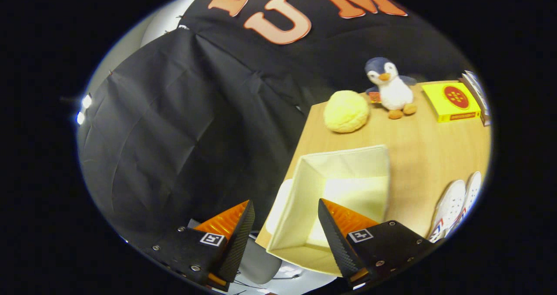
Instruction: Open the storage box then place both shoes into the box .Put the left shoe in first, then the right shoe, with the right side of both shoes facing outward in a uniform manner.
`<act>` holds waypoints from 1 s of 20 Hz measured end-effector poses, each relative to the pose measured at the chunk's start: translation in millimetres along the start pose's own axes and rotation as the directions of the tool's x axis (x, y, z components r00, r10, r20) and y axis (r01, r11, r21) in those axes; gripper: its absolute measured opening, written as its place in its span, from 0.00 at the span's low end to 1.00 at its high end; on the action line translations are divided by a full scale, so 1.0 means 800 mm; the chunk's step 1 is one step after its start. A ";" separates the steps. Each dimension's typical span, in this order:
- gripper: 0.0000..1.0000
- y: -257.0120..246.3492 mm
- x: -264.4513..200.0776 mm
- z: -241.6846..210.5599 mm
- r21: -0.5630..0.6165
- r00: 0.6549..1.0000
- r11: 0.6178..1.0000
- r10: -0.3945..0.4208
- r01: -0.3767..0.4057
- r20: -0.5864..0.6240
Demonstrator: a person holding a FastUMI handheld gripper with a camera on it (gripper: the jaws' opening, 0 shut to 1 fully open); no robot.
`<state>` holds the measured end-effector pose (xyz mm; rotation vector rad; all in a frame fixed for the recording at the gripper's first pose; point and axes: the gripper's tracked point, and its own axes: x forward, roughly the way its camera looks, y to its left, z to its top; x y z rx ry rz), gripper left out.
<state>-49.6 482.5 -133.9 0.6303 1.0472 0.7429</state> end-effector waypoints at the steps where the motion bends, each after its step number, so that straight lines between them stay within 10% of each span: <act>1: 0.88 -0.025 -0.018 0.007 0.001 0.999 0.999 -0.035 0.035 0.032; 10: 0.87 -0.293 -0.130 -0.094 -0.121 0.901 0.895 -0.434 0.430 -0.009; 20: 0.68 -0.401 -0.147 -0.174 -0.259 0.825 0.815 -0.556 0.518 -0.100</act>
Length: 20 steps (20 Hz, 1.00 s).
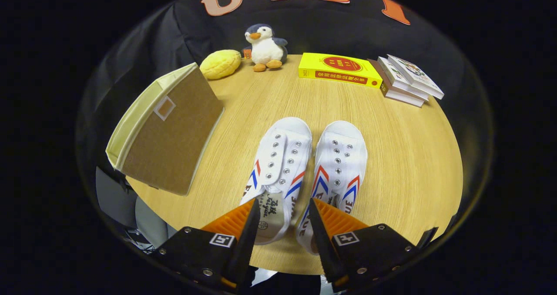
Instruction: Open the storage box then place both shoes into the box .Put the left shoe in first, then the right shoe, with the right side of both shoes facing outward in a uniform manner.
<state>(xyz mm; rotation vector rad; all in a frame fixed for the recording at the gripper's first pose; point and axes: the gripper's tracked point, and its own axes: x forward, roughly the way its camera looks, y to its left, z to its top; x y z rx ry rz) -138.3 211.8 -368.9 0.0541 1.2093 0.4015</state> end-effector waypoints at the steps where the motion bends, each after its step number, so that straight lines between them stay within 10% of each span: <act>1: 0.66 -0.001 0.006 0.002 -0.008 1.000 1.000 -0.001 0.001 0.004; 10: 0.55 0.000 0.032 0.009 -0.198 0.999 0.980 -0.027 0.036 0.048; 20: 0.32 -0.004 0.062 -0.007 -0.052 0.994 0.998 -0.047 0.042 -0.098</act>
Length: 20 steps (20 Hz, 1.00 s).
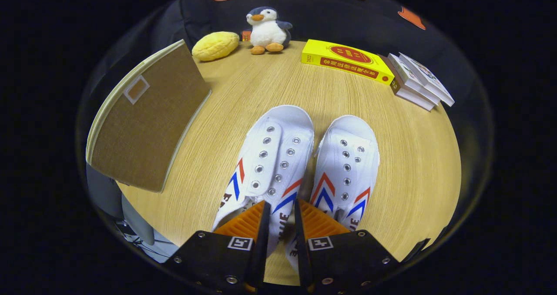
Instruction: Open the storage box then place both shoes into the box .Put the left shoe in first, then the right shoe, with the right side of both shoes facing outward in a uniform manner.
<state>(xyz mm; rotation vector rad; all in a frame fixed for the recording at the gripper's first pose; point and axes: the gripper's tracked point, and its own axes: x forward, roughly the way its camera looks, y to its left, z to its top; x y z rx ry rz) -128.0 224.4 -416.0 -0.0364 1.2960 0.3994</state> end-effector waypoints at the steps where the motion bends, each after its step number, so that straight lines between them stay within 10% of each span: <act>1: 0.32 0.001 0.002 0.000 0.014 1.000 1.000 0.000 0.000 -0.008; 9: 0.02 0.007 -0.006 0.007 0.218 0.991 0.967 0.124 -0.130 0.044; 20: 0.00 0.044 -0.095 0.097 0.275 0.958 0.936 0.152 -0.218 0.243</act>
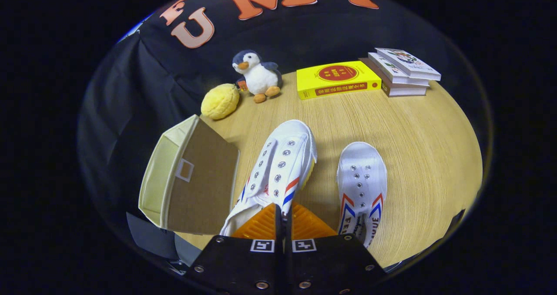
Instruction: Open the storage box then place both shoes into the box .Put the left shoe in first, then the right shoe, with the right side of both shoes facing outward in a uniform manner.
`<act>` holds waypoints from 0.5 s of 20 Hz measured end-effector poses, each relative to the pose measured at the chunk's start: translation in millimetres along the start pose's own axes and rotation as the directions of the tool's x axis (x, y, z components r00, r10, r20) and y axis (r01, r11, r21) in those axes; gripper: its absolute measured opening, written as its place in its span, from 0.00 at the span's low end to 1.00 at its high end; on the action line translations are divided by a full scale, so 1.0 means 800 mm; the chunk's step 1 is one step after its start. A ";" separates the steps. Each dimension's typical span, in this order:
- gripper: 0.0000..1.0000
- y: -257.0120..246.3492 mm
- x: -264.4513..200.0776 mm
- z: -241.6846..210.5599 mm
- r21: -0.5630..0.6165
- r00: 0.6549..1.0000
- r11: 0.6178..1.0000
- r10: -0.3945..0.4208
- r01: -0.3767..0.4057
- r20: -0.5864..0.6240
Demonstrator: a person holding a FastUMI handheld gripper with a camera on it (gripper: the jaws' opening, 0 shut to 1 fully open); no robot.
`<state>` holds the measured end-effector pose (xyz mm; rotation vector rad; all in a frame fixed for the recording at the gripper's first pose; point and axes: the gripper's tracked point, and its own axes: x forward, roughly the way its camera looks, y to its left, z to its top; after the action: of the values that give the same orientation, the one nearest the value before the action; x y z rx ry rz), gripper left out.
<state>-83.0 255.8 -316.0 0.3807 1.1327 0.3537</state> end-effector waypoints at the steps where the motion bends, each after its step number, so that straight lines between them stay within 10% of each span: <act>1: 0.00 0.013 -0.009 0.010 -0.011 1.000 1.000 0.011 -0.010 0.018; 10: 0.00 0.172 -0.058 0.080 -0.132 0.980 0.979 0.170 -0.156 0.101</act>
<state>-52.8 348.7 -190.7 0.3810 0.9675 0.5384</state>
